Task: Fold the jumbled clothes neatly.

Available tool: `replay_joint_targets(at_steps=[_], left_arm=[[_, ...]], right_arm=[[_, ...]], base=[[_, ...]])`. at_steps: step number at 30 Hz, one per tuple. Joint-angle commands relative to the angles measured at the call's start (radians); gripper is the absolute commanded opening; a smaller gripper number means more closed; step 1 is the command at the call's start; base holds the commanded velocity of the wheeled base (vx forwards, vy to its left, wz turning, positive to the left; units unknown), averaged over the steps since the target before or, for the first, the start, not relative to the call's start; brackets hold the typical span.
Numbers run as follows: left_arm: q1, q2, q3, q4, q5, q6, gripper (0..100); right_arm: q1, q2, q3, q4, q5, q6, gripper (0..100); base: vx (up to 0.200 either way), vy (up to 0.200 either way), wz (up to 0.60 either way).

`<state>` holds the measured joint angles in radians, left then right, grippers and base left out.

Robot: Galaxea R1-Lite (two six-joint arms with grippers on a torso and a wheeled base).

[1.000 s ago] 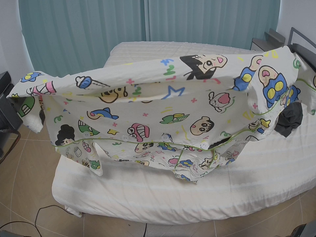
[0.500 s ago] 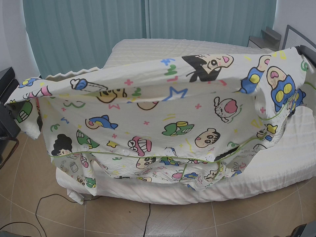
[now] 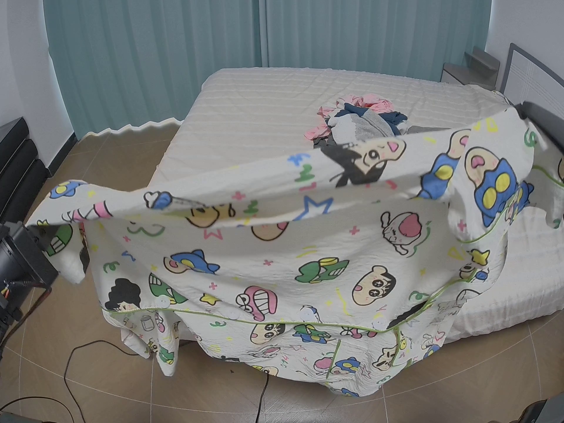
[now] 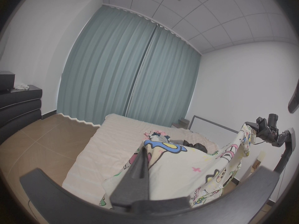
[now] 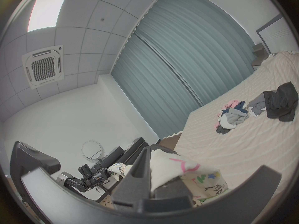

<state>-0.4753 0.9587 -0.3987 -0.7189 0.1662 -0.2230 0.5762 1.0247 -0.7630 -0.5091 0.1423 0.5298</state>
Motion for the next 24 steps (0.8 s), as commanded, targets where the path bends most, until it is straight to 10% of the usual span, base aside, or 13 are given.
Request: replay_joint_targets(at_steps=[1,24], left_arm=[[0.000,0.028,0.058,-0.001,0.003,-0.001,0],[0.000,0.321,0.066,-0.047,-0.004,-0.042,0]], right_arm=[[-0.016,0.043,0.044,-0.006,0.000,-0.004,0],[-0.088,0.183,0.068,-0.045,-0.001,-0.008,0]], base=[[0.000,0.000,0.00],[0.000,0.000,0.00]])
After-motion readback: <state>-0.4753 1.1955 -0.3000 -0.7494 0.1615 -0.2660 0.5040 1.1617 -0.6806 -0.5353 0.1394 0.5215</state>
